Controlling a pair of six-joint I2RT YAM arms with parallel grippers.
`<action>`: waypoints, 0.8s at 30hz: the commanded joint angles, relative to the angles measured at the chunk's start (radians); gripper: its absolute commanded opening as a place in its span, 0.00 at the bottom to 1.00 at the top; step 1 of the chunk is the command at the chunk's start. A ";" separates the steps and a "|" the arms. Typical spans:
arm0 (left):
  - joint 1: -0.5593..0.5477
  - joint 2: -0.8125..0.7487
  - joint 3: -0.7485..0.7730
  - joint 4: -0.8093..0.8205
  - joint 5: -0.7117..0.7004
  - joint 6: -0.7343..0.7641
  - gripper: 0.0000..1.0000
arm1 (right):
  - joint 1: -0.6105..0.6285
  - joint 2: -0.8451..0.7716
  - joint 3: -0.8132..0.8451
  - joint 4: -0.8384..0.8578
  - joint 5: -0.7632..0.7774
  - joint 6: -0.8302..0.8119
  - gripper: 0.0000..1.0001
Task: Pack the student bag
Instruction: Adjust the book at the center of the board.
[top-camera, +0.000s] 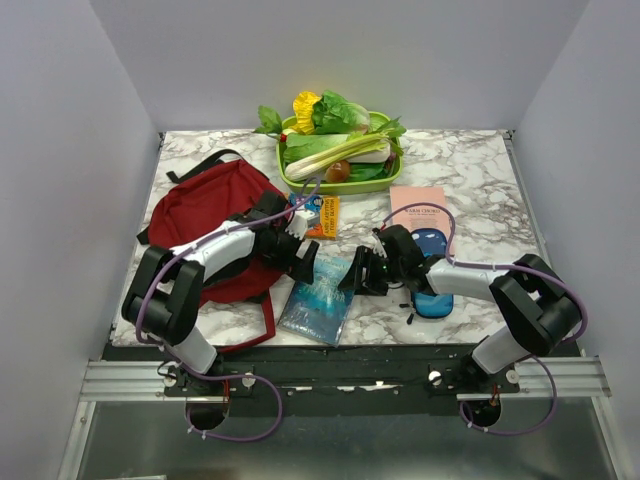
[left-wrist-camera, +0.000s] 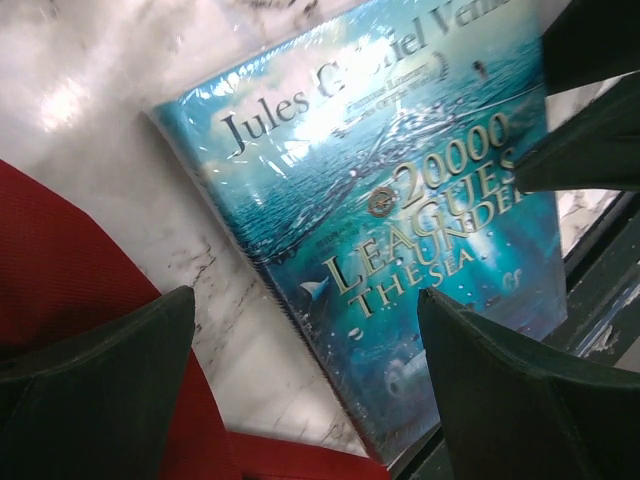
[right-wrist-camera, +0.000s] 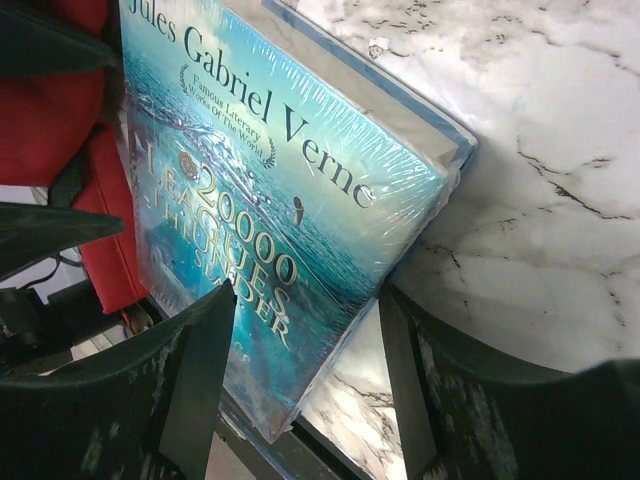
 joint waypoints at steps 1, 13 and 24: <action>-0.002 0.067 -0.024 0.021 -0.038 -0.054 0.99 | 0.010 0.020 -0.051 -0.045 0.027 0.002 0.68; -0.103 0.196 -0.033 0.086 0.109 -0.137 0.99 | 0.010 0.027 -0.079 -0.002 -0.003 0.028 0.68; -0.106 0.054 -0.017 0.202 0.497 -0.169 0.98 | 0.010 0.089 -0.086 0.075 -0.034 0.053 0.66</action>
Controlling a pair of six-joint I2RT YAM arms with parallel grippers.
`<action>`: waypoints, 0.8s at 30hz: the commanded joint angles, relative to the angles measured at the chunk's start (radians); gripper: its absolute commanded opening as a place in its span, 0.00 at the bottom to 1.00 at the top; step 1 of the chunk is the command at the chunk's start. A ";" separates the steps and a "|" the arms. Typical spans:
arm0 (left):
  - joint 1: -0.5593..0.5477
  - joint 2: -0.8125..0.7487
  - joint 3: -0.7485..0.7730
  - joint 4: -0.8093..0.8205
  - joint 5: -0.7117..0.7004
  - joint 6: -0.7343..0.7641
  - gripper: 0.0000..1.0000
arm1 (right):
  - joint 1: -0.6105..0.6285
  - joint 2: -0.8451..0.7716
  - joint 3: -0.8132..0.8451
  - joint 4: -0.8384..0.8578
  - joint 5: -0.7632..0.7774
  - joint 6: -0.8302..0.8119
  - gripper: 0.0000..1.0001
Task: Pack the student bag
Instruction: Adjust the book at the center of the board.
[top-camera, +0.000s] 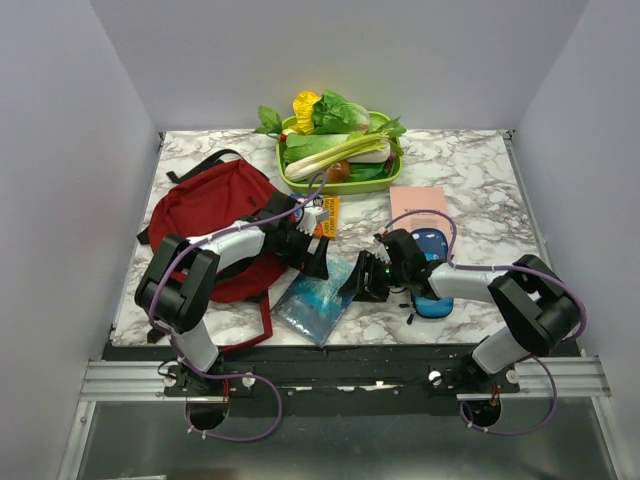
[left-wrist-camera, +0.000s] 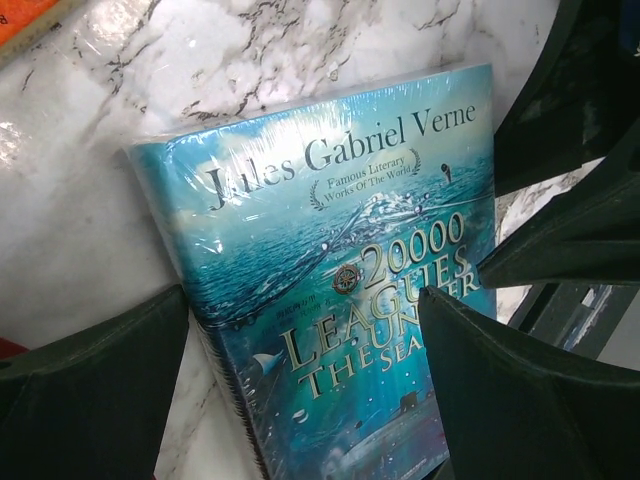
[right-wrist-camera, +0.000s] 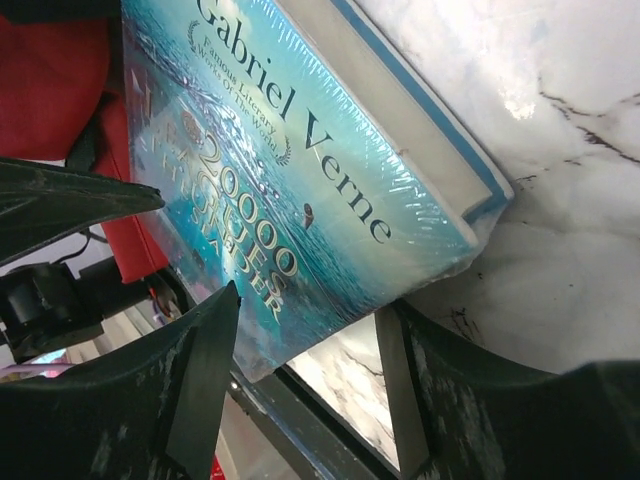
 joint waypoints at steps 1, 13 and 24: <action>-0.059 -0.084 -0.011 0.003 0.401 -0.031 0.96 | 0.019 0.099 -0.026 0.011 0.040 -0.011 0.66; -0.059 -0.199 -0.041 -0.008 0.547 -0.008 0.91 | 0.019 0.191 0.091 -0.015 0.098 -0.025 0.65; -0.059 -0.176 -0.017 -0.037 0.596 0.015 0.90 | 0.016 0.289 0.232 -0.045 0.121 -0.010 0.65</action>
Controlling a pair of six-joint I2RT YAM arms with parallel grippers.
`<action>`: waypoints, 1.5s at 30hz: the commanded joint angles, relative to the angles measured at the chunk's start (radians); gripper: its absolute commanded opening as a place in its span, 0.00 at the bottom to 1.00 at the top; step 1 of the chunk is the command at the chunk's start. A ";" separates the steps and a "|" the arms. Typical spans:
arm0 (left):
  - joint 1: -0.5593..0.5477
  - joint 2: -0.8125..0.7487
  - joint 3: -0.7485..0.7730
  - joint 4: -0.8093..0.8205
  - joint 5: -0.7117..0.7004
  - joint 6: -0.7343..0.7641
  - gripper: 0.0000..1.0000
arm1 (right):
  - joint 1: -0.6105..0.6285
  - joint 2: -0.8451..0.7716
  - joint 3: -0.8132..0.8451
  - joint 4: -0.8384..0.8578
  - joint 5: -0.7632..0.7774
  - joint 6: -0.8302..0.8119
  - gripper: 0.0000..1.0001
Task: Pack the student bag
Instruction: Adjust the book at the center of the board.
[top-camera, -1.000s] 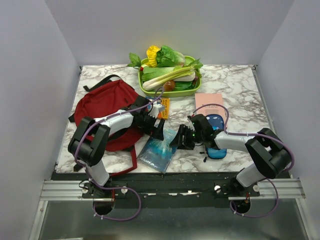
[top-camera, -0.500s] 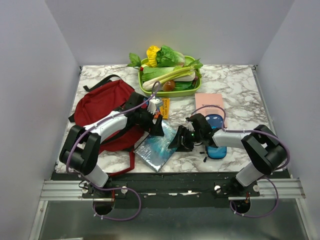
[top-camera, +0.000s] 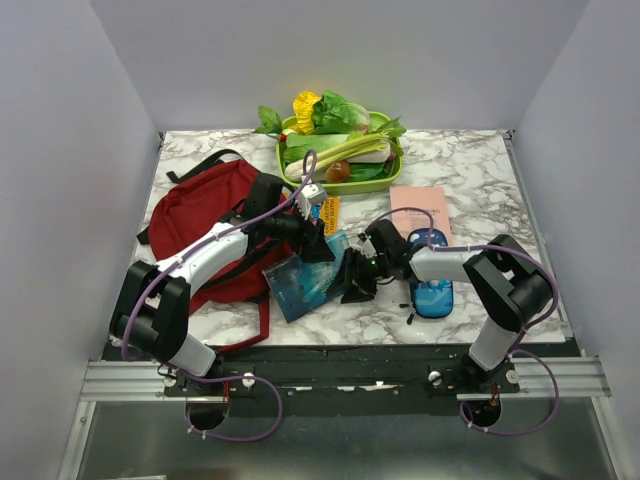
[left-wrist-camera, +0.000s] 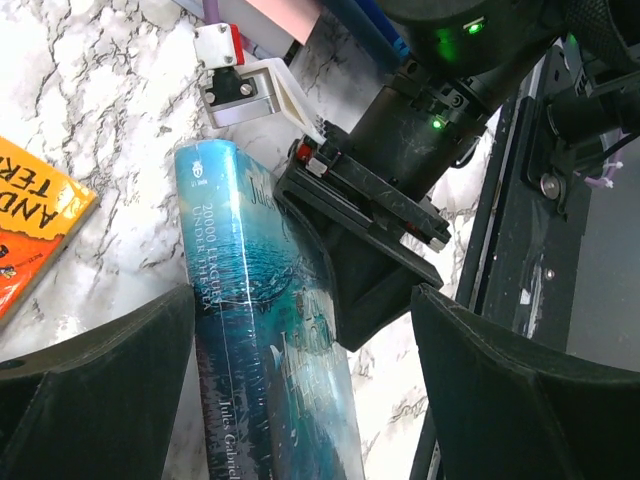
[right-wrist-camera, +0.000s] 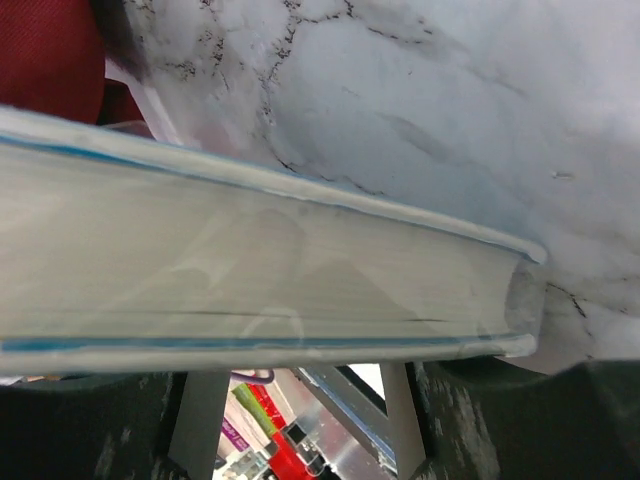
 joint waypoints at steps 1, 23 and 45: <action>-0.079 0.032 -0.013 -0.165 0.364 -0.049 0.91 | 0.004 0.110 0.059 0.076 0.284 -0.075 0.65; -0.079 0.049 0.083 -0.178 0.340 -0.060 0.92 | -0.070 0.190 0.163 0.355 0.262 0.166 0.71; -0.067 0.038 0.056 -0.158 0.309 -0.066 0.93 | -0.097 0.142 -0.012 0.777 0.175 0.313 0.75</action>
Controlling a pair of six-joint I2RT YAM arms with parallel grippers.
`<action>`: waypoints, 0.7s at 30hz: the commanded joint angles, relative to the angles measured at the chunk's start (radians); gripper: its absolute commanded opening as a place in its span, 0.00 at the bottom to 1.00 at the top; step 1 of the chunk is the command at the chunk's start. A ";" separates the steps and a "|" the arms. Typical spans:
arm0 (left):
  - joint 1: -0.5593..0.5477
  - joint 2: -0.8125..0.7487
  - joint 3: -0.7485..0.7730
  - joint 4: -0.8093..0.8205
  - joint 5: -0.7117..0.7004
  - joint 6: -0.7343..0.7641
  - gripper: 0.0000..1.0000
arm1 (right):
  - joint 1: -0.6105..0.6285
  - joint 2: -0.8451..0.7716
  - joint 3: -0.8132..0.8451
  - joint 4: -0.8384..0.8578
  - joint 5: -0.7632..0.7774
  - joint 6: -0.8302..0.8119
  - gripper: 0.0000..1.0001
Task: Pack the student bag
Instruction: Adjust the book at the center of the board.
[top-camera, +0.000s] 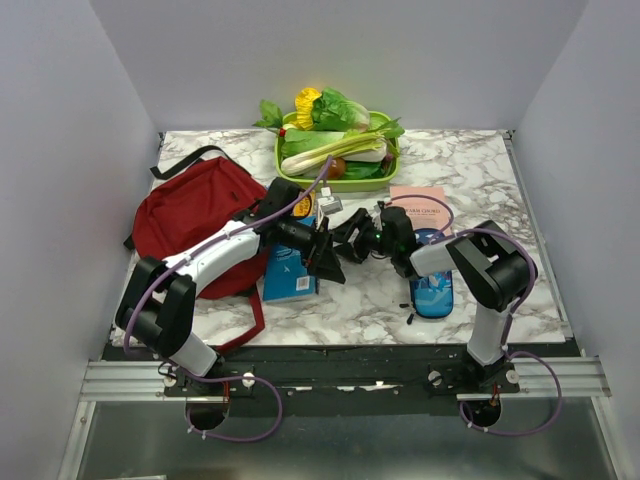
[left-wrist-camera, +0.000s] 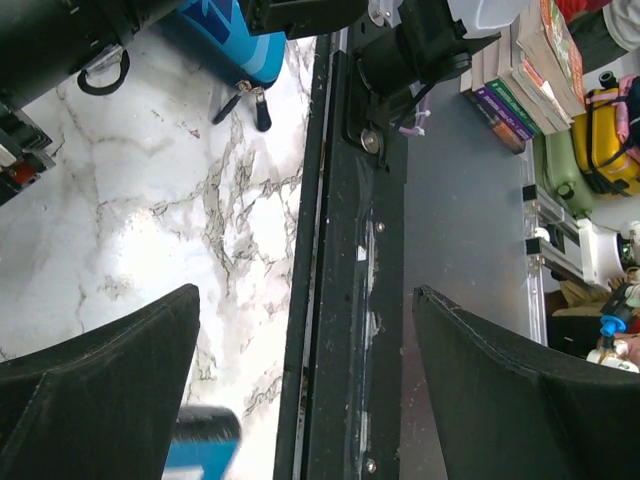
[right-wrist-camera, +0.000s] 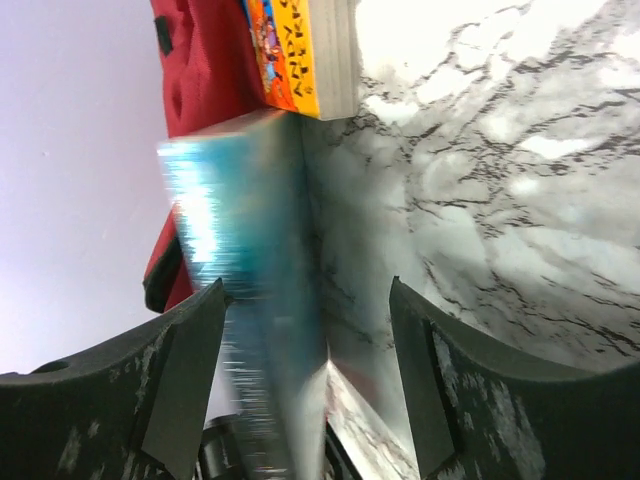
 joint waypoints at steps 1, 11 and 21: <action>0.016 0.001 0.000 -0.020 0.045 0.000 0.94 | 0.004 -0.009 -0.004 0.089 -0.003 0.026 0.76; 0.151 0.019 0.137 -0.210 0.039 0.159 0.95 | 0.005 0.013 0.011 0.069 -0.031 -0.007 0.83; 0.277 0.145 0.160 -0.660 -0.113 0.586 0.96 | 0.007 -0.104 0.146 -0.554 0.142 -0.330 0.84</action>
